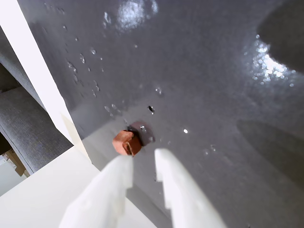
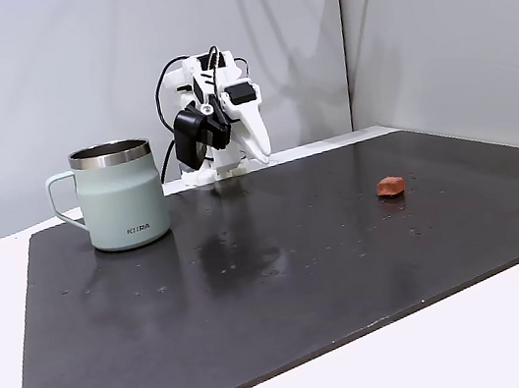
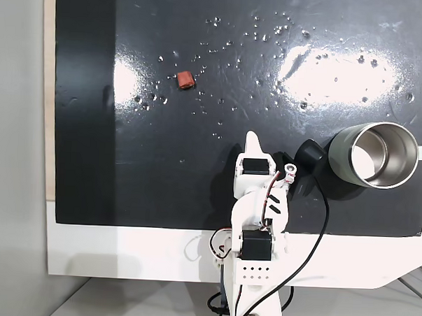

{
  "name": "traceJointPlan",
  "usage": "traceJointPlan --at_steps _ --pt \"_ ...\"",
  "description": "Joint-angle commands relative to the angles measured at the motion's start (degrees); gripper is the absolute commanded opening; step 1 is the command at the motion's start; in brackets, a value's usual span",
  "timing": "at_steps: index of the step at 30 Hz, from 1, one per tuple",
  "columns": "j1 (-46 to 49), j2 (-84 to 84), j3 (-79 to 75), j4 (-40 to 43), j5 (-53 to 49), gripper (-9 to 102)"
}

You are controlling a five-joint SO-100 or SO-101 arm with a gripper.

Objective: Grasp a cube and put it in the cup.

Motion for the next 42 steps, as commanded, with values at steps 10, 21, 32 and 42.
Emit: traceJointPlan --at_steps 10,21,32,42 --pt "-0.18 0.7 -0.35 -1.76 -1.93 0" --pt "0.53 0.7 -1.14 -1.41 -2.64 0" --pt "-1.49 -28.04 -28.65 -1.05 -7.12 0" --pt "-7.82 -60.38 -63.46 8.61 -1.32 0"
